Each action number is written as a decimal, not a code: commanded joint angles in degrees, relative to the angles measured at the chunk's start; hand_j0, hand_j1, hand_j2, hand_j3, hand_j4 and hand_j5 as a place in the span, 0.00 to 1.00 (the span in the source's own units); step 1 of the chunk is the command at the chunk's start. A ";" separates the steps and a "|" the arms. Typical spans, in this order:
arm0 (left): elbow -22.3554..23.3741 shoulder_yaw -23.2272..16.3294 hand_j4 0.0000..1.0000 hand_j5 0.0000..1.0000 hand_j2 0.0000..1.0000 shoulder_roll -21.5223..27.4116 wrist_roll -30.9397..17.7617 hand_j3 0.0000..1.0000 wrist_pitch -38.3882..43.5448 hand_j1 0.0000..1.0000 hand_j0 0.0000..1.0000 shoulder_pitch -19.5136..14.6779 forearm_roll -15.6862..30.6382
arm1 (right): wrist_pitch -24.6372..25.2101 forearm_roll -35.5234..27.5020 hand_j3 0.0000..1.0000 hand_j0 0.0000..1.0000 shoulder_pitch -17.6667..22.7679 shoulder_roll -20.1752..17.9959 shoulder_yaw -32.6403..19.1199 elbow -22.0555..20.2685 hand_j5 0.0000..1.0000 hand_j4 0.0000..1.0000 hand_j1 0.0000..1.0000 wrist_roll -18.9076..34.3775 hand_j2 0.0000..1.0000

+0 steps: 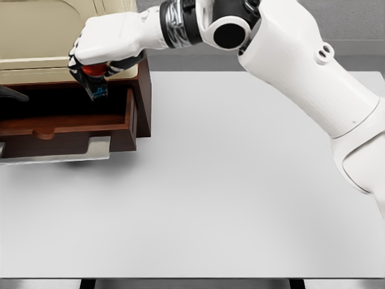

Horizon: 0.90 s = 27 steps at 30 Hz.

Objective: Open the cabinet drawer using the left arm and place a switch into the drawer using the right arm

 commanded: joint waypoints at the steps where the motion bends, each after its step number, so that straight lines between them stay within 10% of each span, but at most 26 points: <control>1: 0.01 0.04 0.96 0.96 0.96 0.02 0.02 0.96 0.14 0.96 0.96 -0.07 0.44 | 0.18 -0.25 0.50 0.50 0.00 0.64 0.12 0.15 0.50 0.50 0.50 -0.03 0.50; 7: 0.01 -0.05 0.96 0.96 0.96 0.02 0.02 0.96 0.14 0.96 0.96 0.02 0.35 | 0.18 0.10 0.57 0.57 -0.53 0.65 0.12 0.41 0.57 0.57 0.57 -0.03 0.57; 10: 0.01 -0.05 0.96 0.96 0.96 0.02 0.02 0.96 0.14 0.96 0.96 0.02 0.18 | 0.18 0.36 0.99 0.99 -0.53 0.65 0.12 0.32 0.99 0.99 0.99 -0.03 0.99; 19: 0.01 -0.14 0.96 0.96 0.96 0.02 0.02 0.96 0.14 0.96 0.96 0.02 -0.17 | 0.18 0.36 1.00 1.00 -0.79 -0.05 0.03 -3.19 1.00 1.00 1.00 -0.03 1.00; 23: 0.01 -0.05 0.96 0.96 0.96 0.02 0.02 0.96 0.14 0.96 0.96 0.02 -0.17 | 0.18 -0.16 1.00 1.00 5.09 -18.15 -1.63 -23.49 1.00 1.00 1.00 -0.03 1.00; 27: 0.01 0.21 0.96 0.96 0.96 0.02 -0.07 0.96 0.14 0.96 0.96 0.02 -0.17 | 0.18 -0.43 1.00 1.00 17.57 -28.88 -21.06 -24.02 1.00 1.00 1.00 -0.03 1.00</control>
